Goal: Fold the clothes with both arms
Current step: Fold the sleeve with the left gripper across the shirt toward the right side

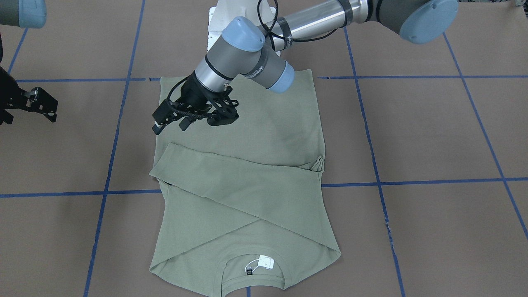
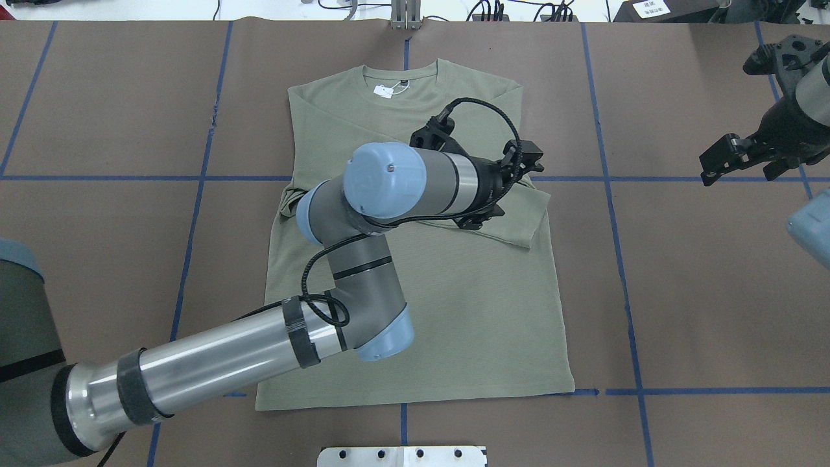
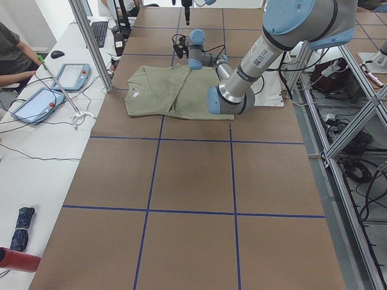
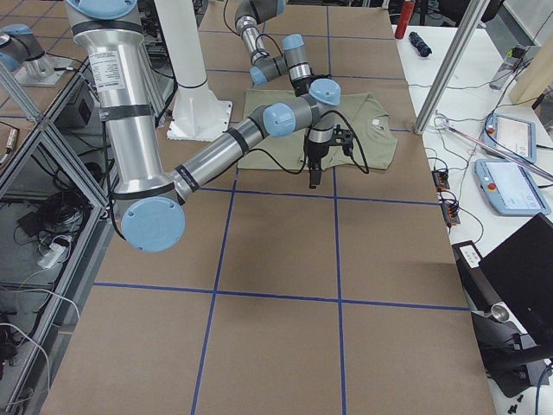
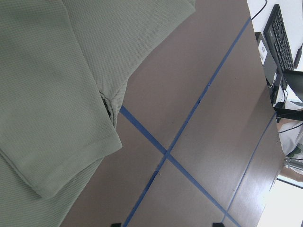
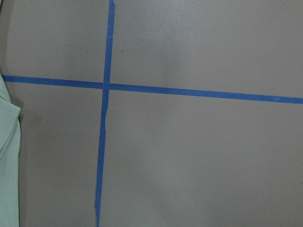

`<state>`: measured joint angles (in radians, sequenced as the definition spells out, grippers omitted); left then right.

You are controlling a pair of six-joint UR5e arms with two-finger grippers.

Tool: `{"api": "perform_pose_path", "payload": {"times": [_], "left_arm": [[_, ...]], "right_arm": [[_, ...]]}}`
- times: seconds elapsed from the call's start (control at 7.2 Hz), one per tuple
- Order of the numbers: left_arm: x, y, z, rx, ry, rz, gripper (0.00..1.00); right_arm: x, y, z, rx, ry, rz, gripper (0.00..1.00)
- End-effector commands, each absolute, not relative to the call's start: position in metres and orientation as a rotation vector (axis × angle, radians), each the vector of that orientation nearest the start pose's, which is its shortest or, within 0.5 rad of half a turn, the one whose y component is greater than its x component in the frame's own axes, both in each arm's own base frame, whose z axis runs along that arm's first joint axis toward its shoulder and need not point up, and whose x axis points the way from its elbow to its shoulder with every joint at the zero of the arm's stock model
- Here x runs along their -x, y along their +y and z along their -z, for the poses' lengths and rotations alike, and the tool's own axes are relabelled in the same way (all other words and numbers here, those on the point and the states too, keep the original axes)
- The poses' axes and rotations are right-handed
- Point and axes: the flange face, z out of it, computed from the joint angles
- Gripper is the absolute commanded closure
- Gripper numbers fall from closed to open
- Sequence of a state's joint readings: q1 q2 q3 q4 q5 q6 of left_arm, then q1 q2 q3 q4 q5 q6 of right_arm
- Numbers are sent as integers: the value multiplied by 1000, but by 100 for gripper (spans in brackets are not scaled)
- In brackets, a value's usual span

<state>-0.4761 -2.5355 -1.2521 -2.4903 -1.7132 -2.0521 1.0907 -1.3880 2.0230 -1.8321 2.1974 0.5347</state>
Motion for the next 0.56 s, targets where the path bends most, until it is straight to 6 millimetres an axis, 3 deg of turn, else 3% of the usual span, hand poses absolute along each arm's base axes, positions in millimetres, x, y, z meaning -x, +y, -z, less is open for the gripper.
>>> {"api": "perform_pose_path", "payload": {"times": [0.0, 0.14, 0.28, 0.42], "left_arm": [[-565, -466, -116, 110, 1565, 570, 0], [-529, -489, -133, 106, 1518, 572, 0], [-489, -483, -155, 49, 1466, 499, 0], [-451, -460, -165, -6, 1402, 442, 0]], "right_arm": [[174, -492, -377, -53, -761, 84, 0], [178, -489, -376, -46, -768, 73, 0], [192, -481, -369, -27, -779, 54, 0], [210, -470, -362, -30, -812, 40, 0]]}}
